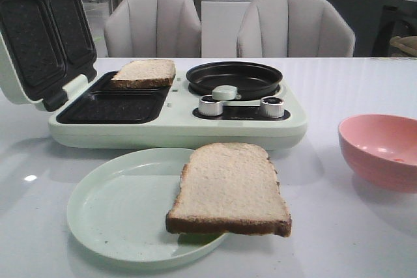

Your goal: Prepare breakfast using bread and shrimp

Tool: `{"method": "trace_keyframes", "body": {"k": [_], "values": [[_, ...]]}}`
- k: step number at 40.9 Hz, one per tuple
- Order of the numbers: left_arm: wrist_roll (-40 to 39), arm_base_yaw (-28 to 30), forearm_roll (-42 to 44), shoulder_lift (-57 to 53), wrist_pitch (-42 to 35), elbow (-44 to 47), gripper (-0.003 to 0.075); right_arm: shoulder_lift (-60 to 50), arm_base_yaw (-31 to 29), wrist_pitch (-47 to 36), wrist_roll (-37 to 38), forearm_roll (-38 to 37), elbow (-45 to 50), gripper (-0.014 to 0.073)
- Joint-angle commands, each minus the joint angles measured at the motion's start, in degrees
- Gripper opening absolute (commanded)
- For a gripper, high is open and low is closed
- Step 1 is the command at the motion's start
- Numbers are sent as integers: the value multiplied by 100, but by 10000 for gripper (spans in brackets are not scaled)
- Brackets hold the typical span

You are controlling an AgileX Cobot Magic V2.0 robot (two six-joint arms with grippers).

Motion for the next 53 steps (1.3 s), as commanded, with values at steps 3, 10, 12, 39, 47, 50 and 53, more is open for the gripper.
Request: {"method": "trace_keyframes", "body": {"k": [3,10,12,39,47,50,53], "values": [[-4,-54,-5,-301,-70,-114,454,23,-5,-884,-10,57,-203,458],[-4,-54,-5,-302,-10,-114,454,23,-5,-886,-10,155,-203,458],[-4,-54,-5,-302,-10,-114,454,23,-5,-711,-10,313,-203,458],[-4,-54,-5,-302,-10,-114,454,2187,1214,499,-2501,4976,-193,458],[-4,-54,-5,-302,-10,-114,454,3015,1991,-679,-2566,5310,-203,458],[-4,-54,-5,-302,-10,-114,454,3332,2060,-976,-2566,5433,-224,458],[-4,-54,-5,-302,-10,-114,454,3631,2063,-1080,-2566,5480,-280,458]]}}
